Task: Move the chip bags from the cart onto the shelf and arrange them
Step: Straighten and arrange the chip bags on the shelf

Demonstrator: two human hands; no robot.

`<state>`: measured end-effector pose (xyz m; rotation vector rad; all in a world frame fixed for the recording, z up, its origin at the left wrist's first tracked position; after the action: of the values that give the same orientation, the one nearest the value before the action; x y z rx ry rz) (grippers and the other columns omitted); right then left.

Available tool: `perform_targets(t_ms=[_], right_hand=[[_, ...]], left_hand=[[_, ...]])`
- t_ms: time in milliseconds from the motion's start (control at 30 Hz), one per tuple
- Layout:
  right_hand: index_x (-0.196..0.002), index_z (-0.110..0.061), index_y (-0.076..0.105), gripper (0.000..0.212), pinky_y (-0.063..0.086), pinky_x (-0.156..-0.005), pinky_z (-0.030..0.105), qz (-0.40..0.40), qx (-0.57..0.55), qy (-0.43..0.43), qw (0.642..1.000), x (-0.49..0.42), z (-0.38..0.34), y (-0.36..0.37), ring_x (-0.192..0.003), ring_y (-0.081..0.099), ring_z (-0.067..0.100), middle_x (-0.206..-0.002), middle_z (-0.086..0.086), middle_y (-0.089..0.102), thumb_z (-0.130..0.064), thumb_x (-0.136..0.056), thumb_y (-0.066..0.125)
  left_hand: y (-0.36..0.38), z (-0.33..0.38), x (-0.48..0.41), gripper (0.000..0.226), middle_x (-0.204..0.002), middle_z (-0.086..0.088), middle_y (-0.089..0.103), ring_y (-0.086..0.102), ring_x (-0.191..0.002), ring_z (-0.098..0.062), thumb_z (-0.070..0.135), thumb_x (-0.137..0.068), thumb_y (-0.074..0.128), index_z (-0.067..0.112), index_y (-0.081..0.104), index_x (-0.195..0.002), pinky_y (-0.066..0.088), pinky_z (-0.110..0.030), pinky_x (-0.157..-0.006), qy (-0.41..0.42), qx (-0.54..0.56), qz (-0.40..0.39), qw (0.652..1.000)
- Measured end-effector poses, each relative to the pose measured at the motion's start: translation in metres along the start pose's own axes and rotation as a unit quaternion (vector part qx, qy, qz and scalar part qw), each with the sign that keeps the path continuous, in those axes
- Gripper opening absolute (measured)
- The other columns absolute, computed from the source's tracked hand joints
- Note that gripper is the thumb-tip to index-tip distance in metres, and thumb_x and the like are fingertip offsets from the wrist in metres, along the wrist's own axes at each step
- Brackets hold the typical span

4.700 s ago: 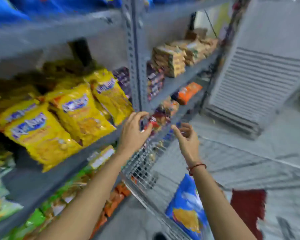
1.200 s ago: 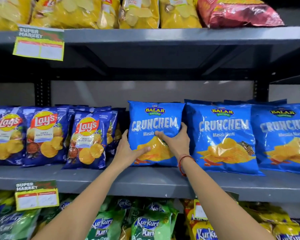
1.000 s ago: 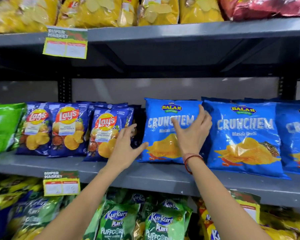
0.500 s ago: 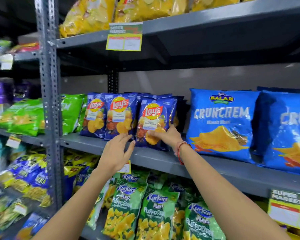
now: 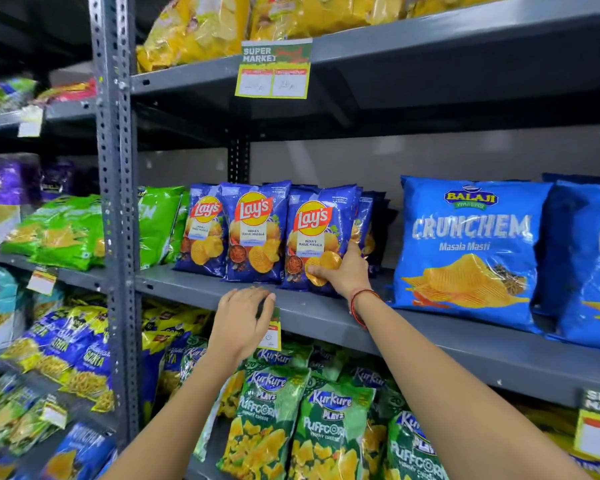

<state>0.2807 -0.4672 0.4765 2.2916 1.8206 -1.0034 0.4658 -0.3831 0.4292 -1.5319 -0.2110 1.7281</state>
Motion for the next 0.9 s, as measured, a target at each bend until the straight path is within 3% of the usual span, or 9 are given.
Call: perform_targets(t_ms=[133,467,567,700,800,867,900], right_hand=[[-0.132,-0.004,0.036,0.088,0.042,-0.099,0.046,0.016,0.018,0.006,1.0,0.005,0.0,0.0,-0.122,0.048,0.037,-0.129,0.021,0.053,-0.031,-0.064,0.086],[-0.132,-0.005,0.036,0.094,0.043,-0.102,0.043,0.004,0.02,0.025,0.999,0.014,0.0,-0.005,-0.124,0.048,0.033,-0.133,0.017,0.052,-0.044,-0.061,0.085],[-0.137,-0.006,0.034,0.099,0.042,-0.103,0.041,0.023,0.018,0.0,1.0,0.019,-0.004,-0.016,-0.125,0.048,0.031,-0.136,0.015,0.05,-0.045,-0.06,0.085],[-0.133,-0.012,0.04,0.088,0.047,-0.098,0.044,0.053,0.027,-0.066,0.996,0.028,-0.017,-0.038,-0.117,0.053,0.027,-0.13,0.012,0.053,-0.044,-0.064,0.082],[-0.128,-0.014,0.044,0.079,0.051,-0.085,0.031,0.088,0.031,-0.112,0.989,0.033,-0.027,-0.066,-0.099,0.056,0.017,-0.114,0.005,0.056,-0.046,-0.065,0.081],[-0.127,-0.015,0.046,0.075,0.044,-0.071,0.012,0.098,0.027,-0.127,0.987,0.036,-0.035,-0.083,-0.082,0.053,0.005,-0.098,-0.005,0.054,-0.046,-0.067,0.079],[-0.126,-0.014,0.047,0.073,0.04,-0.069,0.01,0.105,0.026,-0.131,0.986,0.037,-0.037,-0.094,-0.08,0.052,0.005,-0.095,-0.007,0.053,-0.045,-0.068,0.079]], left_hand=[[0.004,-0.004,0.002,0.04,-0.091,-0.001,0.071,0.062,-0.089,-0.021,0.035,-0.094,0.031,0.013,0.065,-0.091,0.042,-0.041,-0.088,-0.011,0.003,-0.003,1.0],[0.003,-0.005,0.001,0.046,-0.102,-0.001,0.071,0.062,-0.101,-0.02,0.04,-0.093,0.028,0.014,0.065,-0.1,0.041,-0.042,-0.095,-0.008,-0.008,-0.015,1.0],[0.002,-0.005,0.0,0.048,-0.103,-0.002,0.071,0.062,-0.102,-0.02,0.041,-0.092,0.027,0.014,0.065,-0.101,0.041,-0.041,-0.095,-0.006,-0.011,-0.012,1.0],[0.002,0.0,-0.005,0.049,-0.101,-0.005,0.07,0.062,-0.098,-0.024,0.045,-0.09,0.029,0.013,0.063,-0.104,0.042,-0.04,-0.089,-0.018,0.009,0.009,1.0],[0.004,0.011,-0.02,0.046,-0.115,-0.013,0.064,0.057,-0.107,-0.029,0.042,-0.091,0.039,0.008,0.056,-0.117,0.044,-0.043,-0.09,-0.021,0.049,0.027,0.998],[0.001,0.017,-0.031,0.043,-0.123,-0.014,0.059,0.053,-0.113,-0.031,0.038,-0.092,0.046,0.009,0.05,-0.123,0.043,-0.046,-0.092,-0.033,0.086,0.042,0.995],[0.0,0.023,-0.038,0.043,-0.123,-0.014,0.058,0.052,-0.113,-0.031,0.037,-0.092,0.047,0.01,0.049,-0.124,0.043,-0.047,-0.092,-0.036,0.106,0.049,0.992]])
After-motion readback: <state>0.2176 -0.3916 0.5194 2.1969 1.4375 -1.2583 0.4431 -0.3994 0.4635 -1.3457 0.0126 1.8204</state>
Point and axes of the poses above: each hand's wrist, its own x-axis away from the middle knuckle, its own y-axis out of the palm, z = x × y, the point moved 6 cm from there along -x, towards the middle knuckle
